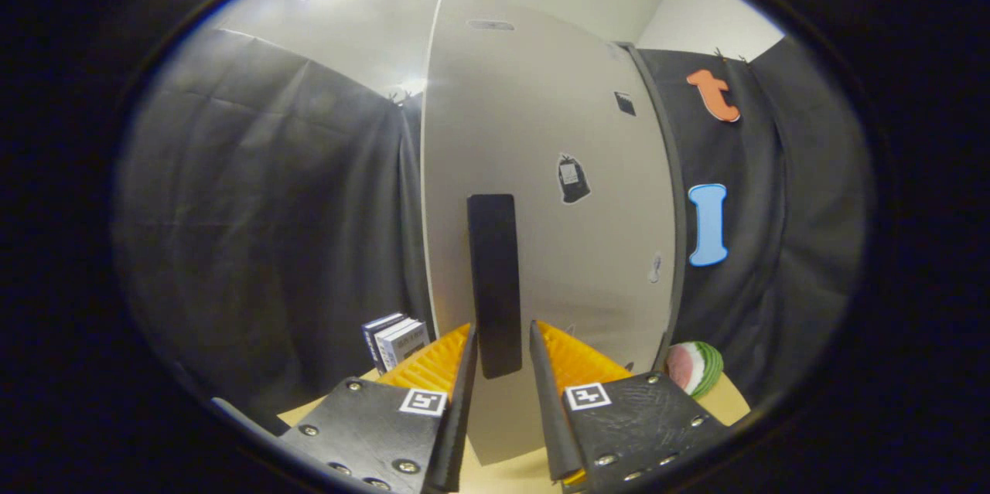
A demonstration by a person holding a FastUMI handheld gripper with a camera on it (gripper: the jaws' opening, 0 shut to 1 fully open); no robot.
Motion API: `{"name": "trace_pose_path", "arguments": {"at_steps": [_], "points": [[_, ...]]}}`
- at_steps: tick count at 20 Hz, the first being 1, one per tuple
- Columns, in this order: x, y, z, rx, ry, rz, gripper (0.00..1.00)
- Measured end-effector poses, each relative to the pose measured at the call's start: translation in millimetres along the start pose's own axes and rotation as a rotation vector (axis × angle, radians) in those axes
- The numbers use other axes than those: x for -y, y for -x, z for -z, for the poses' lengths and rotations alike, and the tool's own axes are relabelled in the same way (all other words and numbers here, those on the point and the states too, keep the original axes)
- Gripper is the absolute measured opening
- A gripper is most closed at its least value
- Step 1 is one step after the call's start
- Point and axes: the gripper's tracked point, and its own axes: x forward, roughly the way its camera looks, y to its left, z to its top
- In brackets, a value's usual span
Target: Open the shoe cabinet door, grab the shoes and put them into the shoe cabinet, then close the shoe cabinet door.
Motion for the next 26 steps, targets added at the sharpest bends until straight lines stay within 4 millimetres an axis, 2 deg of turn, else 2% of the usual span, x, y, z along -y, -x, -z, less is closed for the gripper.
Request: {"name": "trace_pose_path", "arguments": {"at_steps": [5,10,16,22,26], "points": [[-26,-50,10,-0.017,-0.021,-0.036,0.41],[-31,-90,14,-0.025,-0.038,-0.005,0.42],[-34,-117,21,-0.028,-0.042,0.016,0.41],[-37,-148,18,-0.016,-0.051,0.039,0.42],[-38,-162,20,-0.008,-0.052,0.068,0.43]]}}
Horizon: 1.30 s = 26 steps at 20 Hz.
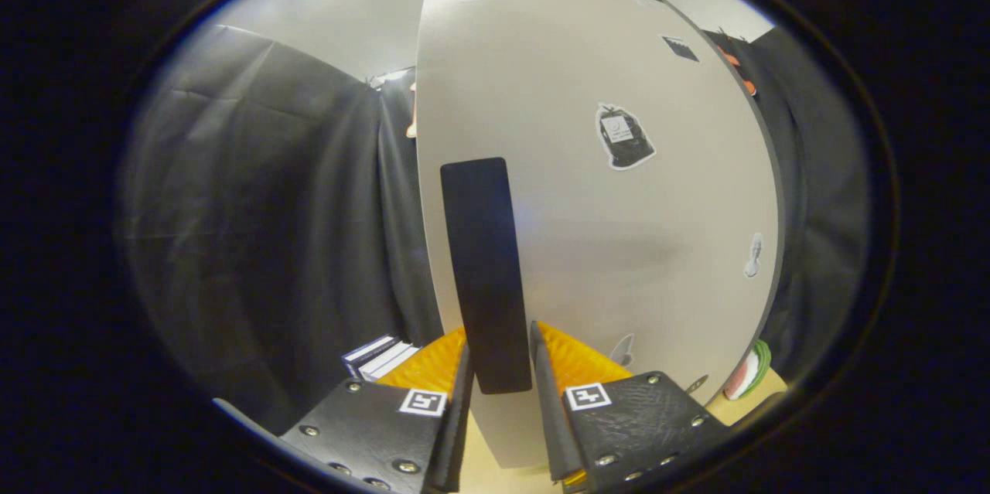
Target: Open the shoe cabinet door, grab the shoes and put them into the shoe cabinet, then close the shoe cabinet door.
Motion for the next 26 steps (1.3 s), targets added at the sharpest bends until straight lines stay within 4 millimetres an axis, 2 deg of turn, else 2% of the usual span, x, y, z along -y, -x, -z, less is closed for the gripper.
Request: {"name": "trace_pose_path", "arguments": {"at_steps": [7,13,15,19,21,26], "points": [[2,-17,0,0.022,0.017,0.066,0.48],[5,-26,-2,0.029,0.029,0.107,0.48],[6,-28,-3,0.035,0.022,0.125,0.52],[1,-32,-3,0.048,0.012,0.137,0.52],[1,-34,-2,0.046,0.020,0.145,0.65],[2,-35,-3,0.058,0.048,0.168,0.65]]}}
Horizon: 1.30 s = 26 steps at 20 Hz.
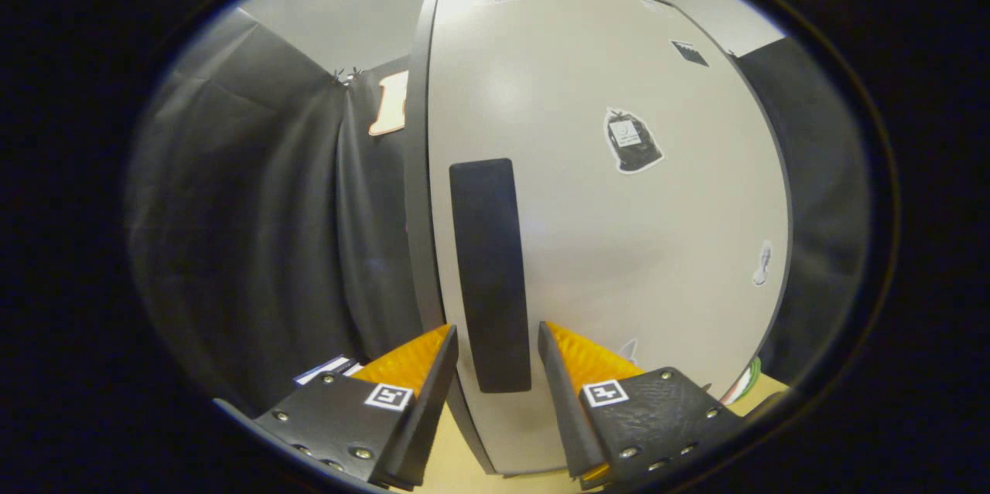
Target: Open the shoe cabinet door, grab the shoes and put them into the shoe cabinet, then close the shoe cabinet door.
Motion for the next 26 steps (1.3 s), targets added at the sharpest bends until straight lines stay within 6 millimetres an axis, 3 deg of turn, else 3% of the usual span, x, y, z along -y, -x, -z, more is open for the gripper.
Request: {"name": "trace_pose_path", "arguments": {"at_steps": [10,17,22,26], "points": [[-3,1,0,0.000,-0.007,0.012,0.66],[-1,36,-17,0.033,-0.006,0.004,0.68],[23,72,-29,0.035,0.000,0.010,0.68],[64,96,-43,0.046,0.007,0.027,0.68]]}}
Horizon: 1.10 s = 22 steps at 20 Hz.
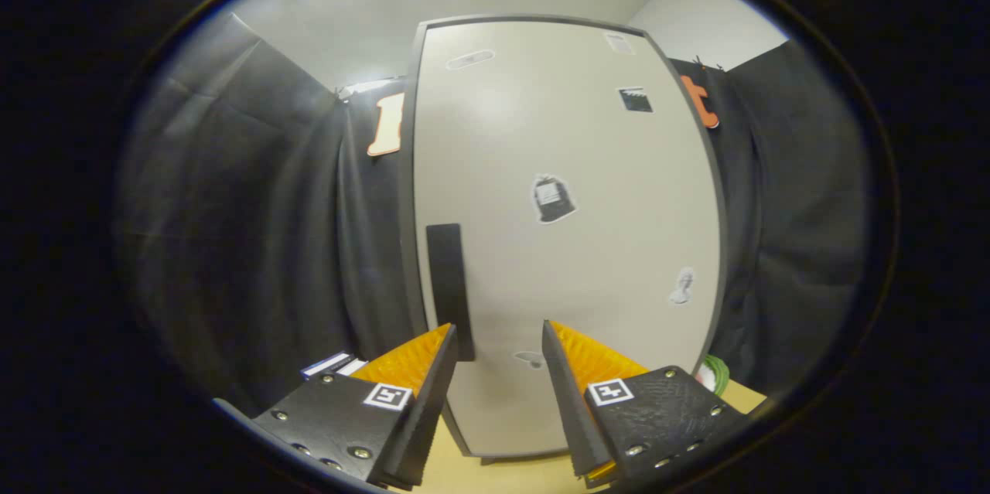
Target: Open the shoe cabinet door, grab the shoes and put them into the shoe cabinet, then close the shoe cabinet door.
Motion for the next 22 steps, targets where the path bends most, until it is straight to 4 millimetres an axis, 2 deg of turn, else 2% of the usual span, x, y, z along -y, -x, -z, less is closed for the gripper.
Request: {"name": "trace_pose_path", "arguments": {"at_steps": [4,8,9,10,16,17,22], "points": [[58,17,-19,0.016,0.021,-0.003,0.68],[126,33,-34,0.024,0.048,-0.031,0.68],[147,36,-36,0.027,0.050,-0.029,0.68],[164,24,-31,0.027,0.049,-0.031,0.68],[277,42,-37,0.048,0.117,-0.008,0.68],[295,55,-49,0.061,0.136,-0.002,0.68],[381,59,-45,0.097,0.176,0.017,0.68]]}}
